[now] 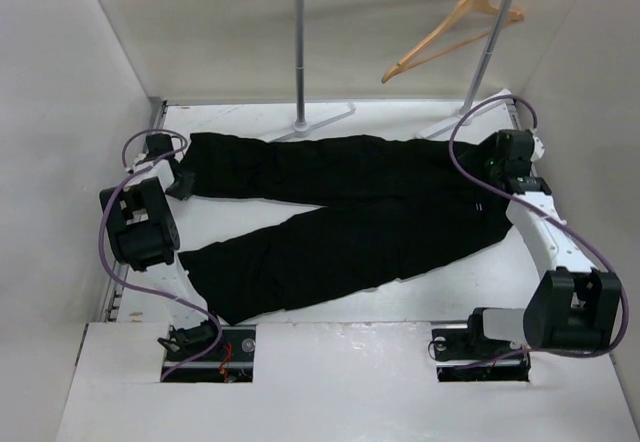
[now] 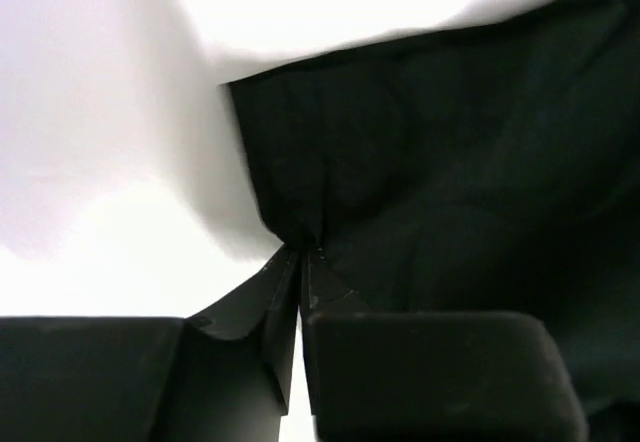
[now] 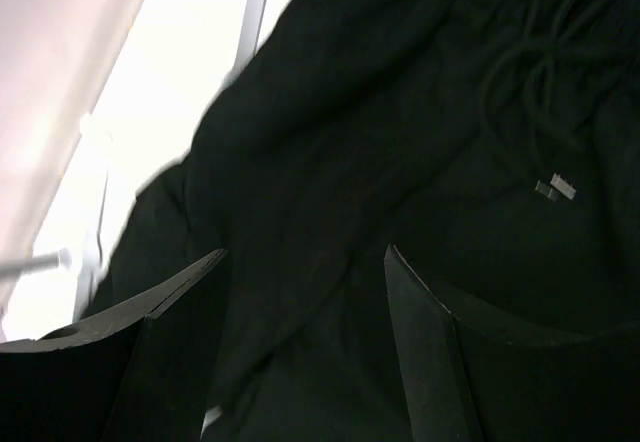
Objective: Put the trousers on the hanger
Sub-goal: Flatten out the trousers at the center of the board.
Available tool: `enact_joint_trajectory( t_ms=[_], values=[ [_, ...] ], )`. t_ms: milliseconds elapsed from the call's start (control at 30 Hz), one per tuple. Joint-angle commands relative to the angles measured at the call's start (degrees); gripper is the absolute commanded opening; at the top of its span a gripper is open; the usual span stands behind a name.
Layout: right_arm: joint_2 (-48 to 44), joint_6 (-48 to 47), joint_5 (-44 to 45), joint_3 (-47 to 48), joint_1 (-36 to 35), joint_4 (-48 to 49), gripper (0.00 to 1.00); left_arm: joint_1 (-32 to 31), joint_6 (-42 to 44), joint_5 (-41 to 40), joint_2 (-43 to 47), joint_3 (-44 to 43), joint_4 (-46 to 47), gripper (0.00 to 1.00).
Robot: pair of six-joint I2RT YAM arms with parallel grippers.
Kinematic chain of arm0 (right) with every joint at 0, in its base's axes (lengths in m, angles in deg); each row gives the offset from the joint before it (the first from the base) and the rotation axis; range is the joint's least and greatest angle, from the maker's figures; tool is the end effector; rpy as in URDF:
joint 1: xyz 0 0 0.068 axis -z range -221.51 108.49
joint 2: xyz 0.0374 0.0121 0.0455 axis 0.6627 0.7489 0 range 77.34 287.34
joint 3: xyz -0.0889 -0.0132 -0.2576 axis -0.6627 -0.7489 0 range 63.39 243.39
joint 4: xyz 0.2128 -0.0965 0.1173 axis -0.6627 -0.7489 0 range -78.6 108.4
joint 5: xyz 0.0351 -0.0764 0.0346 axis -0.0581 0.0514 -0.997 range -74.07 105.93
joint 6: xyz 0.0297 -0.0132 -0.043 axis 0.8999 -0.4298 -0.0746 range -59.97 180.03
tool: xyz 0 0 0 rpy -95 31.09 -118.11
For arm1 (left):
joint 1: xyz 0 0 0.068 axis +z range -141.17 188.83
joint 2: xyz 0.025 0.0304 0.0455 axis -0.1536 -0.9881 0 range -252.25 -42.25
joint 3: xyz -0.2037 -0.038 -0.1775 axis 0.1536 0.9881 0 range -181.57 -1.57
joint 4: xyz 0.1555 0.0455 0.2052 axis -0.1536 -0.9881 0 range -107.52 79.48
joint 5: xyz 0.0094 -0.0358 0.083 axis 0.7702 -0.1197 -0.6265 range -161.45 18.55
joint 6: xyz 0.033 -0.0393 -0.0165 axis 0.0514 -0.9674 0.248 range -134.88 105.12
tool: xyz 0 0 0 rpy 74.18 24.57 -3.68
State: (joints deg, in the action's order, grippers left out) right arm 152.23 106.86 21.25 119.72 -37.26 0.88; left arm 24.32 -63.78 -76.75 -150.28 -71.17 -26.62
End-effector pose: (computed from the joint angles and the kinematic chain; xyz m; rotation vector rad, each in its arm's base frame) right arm 0.2899 -0.0250 0.2828 1.0017 1.9755 0.3131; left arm 0.3793 0.1085 0.1702 -1.3743 2.1129 -0.1201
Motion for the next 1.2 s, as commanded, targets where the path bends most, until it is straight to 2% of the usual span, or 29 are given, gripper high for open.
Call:
enact_joint_trajectory(
  t_ms=[0,67,100,200,267,367,400,433,500,533,567,667,767,833,900,1100,1167],
  values=[
    [-4.22,-0.69,-0.67,-2.54,-3.84,1.35,0.68,2.14,-2.16,-4.62,4.39,2.62,-2.88,0.02],
    [-5.37,-0.42,-0.23,-4.3,-6.04,0.82,0.68,2.49,-2.42,-6.73,8.43,4.03,-5.51,0.03],
    [-5.55,-0.42,-0.22,-4.91,-7.1,0.73,0.68,2.49,-2.42,-7.87,10.27,4.65,-6.13,0.09],
    [-5.55,-0.42,-0.4,-5.71,-10.35,0.38,0.71,2.14,-1.37,-8.94,15.02,5.27,-7.45,0.43],
    [-5.2,-0.95,-1.1,-5.19,-12.98,0.38,0.72,1.88,-0.93,-9.02,19.24,6.49,-8.59,0.52],
    [-5.28,-3.05,-1.81,-4.31,-18.42,-0.41,0.71,1.0,-0.58,-9.64,26.35,9.3,-12.36,0.53],
    [-5.46,-3.93,-1.72,-4.22,-20.79,-0.76,0.68,0.73,-0.58,-9.29,30.03,11.22,-15.08,0.53],
    [-5.72,-4.37,-1.37,-4.3,-23.08,-1.28,0.62,0.12,-0.49,-9.2,32.24,12.55,-16.93,0.53],
    [-6.25,-4.47,-1.54,-5.27,-26.95,-1.55,0.33,-0.93,0.21,-9.72,37.95,16.24,-23.42,0.53],
    [-6.34,-4.38,-1.89,-5.62,-28.71,-1.55,0.24,-1.55,0.04,-9.9,40.5,18.34,-26.59,0.54],
    [-6.34,-4.38,-2.16,-5.88,-30.21,-1.64,0.21,-2.25,-0.14,-9.9,42.79,20.45,-29.49,0.54],
    [-5.64,-5.25,-3.12,-6.5,-34.95,-1.38,0.24,-3.57,-1.28,-9.56,48.07,25.38,-36.62,0.56],
    [-5.28,-5.87,-4.7,-7.46,-38.47,-0.5,0.39,-3.67,-2.86,-9.73,51.59,29.69,-38.14,0.58],
    [-5.28,-5.87,-5.67,-8.61,-40.67,0.9,0.46,-1.48,-2.52,-9.64,52.39,32.41,-32.89,0.59],
    [-5.55,-5.43,-6.99,-9.75,-42.43,2.13,0.5,0.46,-1.9,-8.42,51.7,34.7,-25.42,0.59],
    [-7.3,-3.86,-7.34,-13.17,-46.83,3.45,0.51,3.37,-1.64,-6.3,42.4,35.5,-13.18,0.57],
    [-7.92,-3.06,-7.43,-14.41,-46.92,3.81,0.51,3.02,-1.55,-6.48,37.39,35.5,-11.16,0.5]
  ],
)
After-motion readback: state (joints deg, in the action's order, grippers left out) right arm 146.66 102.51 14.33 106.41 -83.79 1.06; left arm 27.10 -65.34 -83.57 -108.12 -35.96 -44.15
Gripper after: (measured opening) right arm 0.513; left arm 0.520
